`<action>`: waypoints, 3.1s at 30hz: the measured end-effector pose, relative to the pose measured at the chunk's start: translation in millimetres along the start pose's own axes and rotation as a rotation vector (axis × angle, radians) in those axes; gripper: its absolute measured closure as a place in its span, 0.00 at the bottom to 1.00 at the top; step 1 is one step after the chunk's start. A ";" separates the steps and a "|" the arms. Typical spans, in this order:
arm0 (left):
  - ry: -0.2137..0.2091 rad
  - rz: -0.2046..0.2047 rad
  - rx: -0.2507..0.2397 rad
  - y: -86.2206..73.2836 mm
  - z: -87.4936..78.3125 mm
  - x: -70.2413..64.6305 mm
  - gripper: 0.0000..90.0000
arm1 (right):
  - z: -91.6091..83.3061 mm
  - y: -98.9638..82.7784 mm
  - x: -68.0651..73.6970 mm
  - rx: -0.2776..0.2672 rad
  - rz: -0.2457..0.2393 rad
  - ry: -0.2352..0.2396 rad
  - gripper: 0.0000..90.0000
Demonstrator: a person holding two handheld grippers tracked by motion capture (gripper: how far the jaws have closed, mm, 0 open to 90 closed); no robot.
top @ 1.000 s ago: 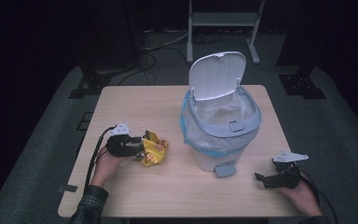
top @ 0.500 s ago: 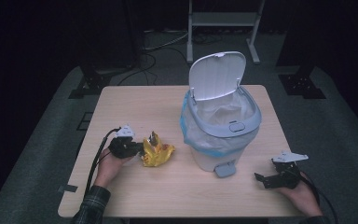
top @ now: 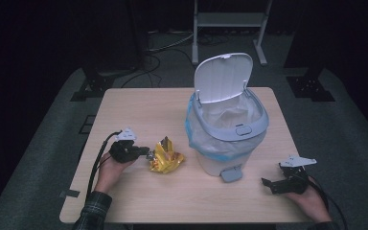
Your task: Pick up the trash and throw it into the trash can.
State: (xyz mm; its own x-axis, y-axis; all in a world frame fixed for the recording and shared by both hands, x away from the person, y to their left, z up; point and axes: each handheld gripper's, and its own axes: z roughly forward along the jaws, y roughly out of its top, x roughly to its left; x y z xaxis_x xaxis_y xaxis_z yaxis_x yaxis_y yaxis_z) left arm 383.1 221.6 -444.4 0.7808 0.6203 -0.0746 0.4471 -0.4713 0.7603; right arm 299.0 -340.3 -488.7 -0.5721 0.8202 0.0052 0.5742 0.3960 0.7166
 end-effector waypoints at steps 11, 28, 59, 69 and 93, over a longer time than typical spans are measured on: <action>0.002 -0.002 -0.059 2.6 -5.7 1.1 0.72 | 0.0 0.0 0.0 0.000 -0.001 0.001 0.01; -0.122 -0.019 -0.130 22.3 -24.2 -18.3 0.60 | -0.2 0.0 0.3 0.002 0.001 0.000 0.01; -0.064 0.014 -0.112 53.0 34.8 -10.0 0.66 | -0.1 0.0 0.6 0.001 0.001 0.001 0.01; -0.038 0.040 -0.083 64.0 47.6 -17.7 0.64 | -0.1 -0.1 0.7 0.000 0.001 0.001 0.01; -0.003 -0.017 -0.024 70.3 37.3 -76.9 0.44 | -0.1 -0.1 0.7 0.000 0.001 0.001 0.01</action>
State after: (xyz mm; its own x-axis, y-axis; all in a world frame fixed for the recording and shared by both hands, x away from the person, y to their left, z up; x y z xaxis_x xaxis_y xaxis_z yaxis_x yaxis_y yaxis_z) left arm 370.7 117.4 -409.2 0.7744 0.6262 -0.0901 0.4503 -0.4454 0.7739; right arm 298.5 -339.8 -488.7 -0.5722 0.8201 0.0066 0.5749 0.3953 0.7164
